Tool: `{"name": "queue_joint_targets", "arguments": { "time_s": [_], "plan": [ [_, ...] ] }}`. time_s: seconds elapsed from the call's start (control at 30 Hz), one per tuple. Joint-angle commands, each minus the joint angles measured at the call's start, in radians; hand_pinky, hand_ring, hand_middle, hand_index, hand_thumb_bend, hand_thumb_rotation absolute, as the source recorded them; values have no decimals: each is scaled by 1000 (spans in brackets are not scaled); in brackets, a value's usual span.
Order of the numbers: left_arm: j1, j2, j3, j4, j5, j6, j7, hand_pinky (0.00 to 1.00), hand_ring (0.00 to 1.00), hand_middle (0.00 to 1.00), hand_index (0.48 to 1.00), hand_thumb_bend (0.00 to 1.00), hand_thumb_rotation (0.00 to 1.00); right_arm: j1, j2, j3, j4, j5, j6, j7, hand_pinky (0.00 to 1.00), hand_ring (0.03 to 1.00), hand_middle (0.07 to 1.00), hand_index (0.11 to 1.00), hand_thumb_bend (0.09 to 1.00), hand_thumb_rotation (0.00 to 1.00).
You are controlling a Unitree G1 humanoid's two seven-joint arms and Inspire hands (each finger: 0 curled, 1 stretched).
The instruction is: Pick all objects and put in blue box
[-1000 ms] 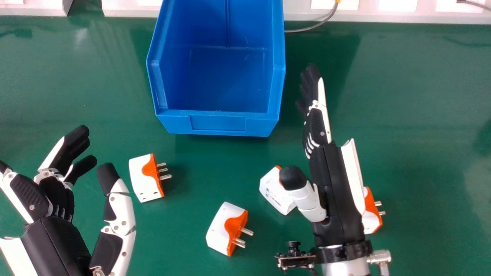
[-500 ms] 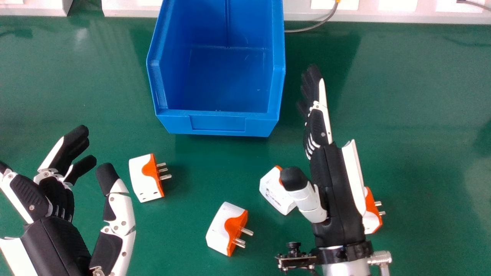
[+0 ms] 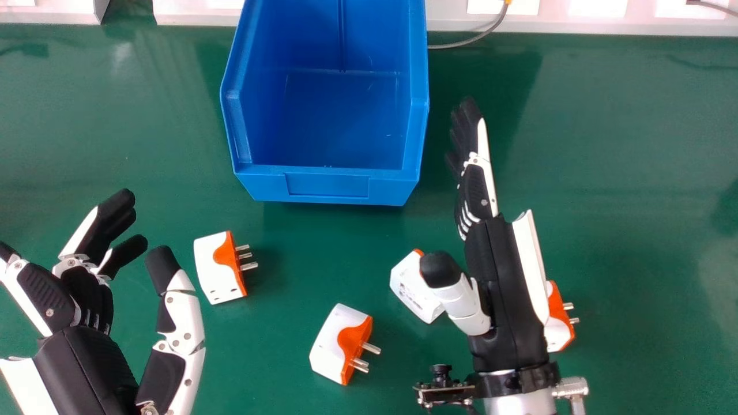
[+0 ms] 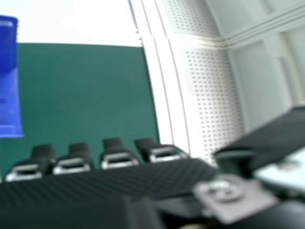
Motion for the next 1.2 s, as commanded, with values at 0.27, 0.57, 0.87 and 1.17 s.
{"name": "queue_joint_targets", "arguments": {
  "time_s": [0.27,0.57,0.87,1.17],
  "plan": [
    [16,-78,-24,-6,5,-34,5,693,755,755,738,232,0,-9,-21,-16,-40,-35,25,35,977,1000,1000,1000,815,1000],
    [20,-82,-31,-8,0,-29,5,692,752,752,736,236,0,-15,-146,-62,-196,-161,286,151,1000,1000,1000,1000,965,861],
    [9,-83,-31,-8,-8,-25,4,690,752,754,734,239,0,-51,-343,-88,-445,-573,740,432,1000,1000,1000,1000,1000,625],
    [-4,-78,-24,-9,-12,-21,-2,686,747,748,734,236,0,-82,-396,-101,-581,-678,971,685,1000,1000,1000,998,1000,483]
  ]
}}
